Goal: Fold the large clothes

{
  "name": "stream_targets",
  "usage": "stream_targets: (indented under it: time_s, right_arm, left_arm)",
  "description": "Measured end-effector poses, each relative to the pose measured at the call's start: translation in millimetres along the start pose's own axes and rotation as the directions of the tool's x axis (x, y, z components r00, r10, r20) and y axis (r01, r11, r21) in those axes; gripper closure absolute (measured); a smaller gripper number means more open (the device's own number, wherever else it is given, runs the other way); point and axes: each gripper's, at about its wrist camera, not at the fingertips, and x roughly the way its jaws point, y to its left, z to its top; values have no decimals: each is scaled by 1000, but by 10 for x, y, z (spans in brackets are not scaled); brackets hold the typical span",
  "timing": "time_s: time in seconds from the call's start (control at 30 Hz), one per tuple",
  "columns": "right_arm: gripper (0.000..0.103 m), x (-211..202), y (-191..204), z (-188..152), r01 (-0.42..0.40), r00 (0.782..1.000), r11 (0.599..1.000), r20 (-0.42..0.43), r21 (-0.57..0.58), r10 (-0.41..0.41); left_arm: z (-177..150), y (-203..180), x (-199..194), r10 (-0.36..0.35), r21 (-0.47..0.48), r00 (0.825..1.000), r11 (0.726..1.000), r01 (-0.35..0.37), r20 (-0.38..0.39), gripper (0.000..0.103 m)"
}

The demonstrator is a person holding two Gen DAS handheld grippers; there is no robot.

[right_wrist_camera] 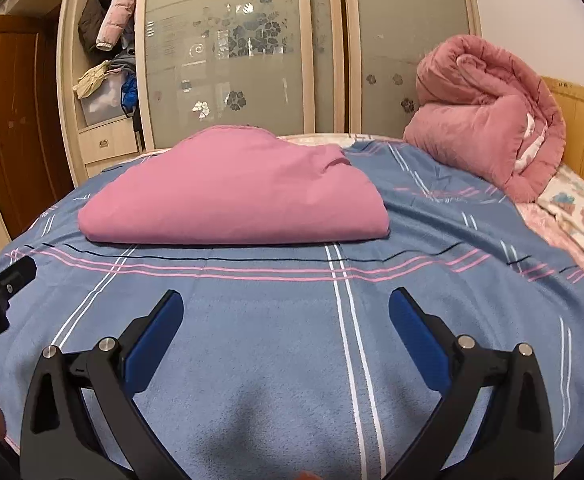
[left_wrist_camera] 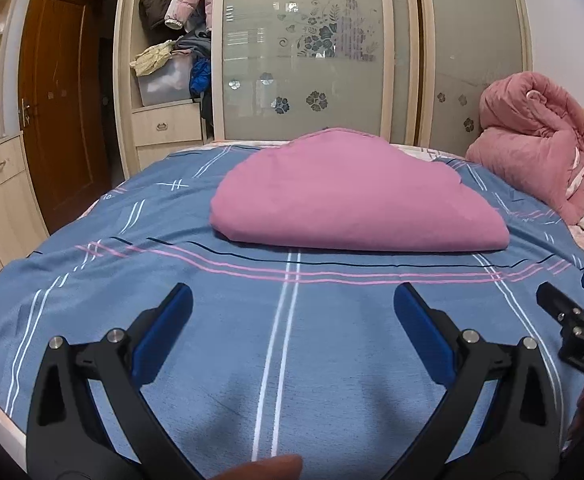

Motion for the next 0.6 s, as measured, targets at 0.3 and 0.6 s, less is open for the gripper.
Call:
stream_targets:
  time_s: [0.3, 0.6]
  right_arm:
    - [1, 5, 78, -11, -7, 1000, 1000, 1, -24, 7]
    - [1, 21, 85, -10, -7, 1000, 1000, 2, -26, 7]
  left_arm:
    - [16, 26, -27, -7, -14, 1000, 1000, 7, -3, 2]
    - [29, 57, -30, -6, -20, 1000, 1000, 6, -3, 2]
